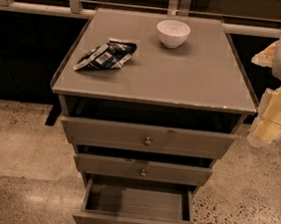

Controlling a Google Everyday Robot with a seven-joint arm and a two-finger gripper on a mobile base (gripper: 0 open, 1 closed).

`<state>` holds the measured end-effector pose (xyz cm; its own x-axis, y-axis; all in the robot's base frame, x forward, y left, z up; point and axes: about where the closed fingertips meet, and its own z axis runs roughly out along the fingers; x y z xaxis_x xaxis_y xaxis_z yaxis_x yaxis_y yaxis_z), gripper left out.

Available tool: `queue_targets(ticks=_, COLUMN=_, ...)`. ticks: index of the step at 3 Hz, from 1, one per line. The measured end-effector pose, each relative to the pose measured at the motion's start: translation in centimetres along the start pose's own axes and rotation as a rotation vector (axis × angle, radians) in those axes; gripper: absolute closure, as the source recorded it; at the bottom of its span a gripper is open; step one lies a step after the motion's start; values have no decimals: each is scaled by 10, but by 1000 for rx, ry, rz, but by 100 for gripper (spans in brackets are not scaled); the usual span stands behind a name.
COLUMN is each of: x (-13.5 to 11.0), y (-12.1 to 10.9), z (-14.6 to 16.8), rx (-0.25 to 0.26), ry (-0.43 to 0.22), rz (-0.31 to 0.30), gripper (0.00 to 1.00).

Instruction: Close bottom drawer

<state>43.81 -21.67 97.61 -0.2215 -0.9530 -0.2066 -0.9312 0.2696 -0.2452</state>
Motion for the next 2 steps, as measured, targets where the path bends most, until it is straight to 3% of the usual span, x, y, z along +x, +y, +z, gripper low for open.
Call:
queue_targets(ticks=1, x=0, y=0, z=0, rx=0, ry=0, rz=0, gripper=0)
queue_targets(ticks=2, x=3, y=4, z=4, rx=27, ry=-50, rz=17, gripper=0)
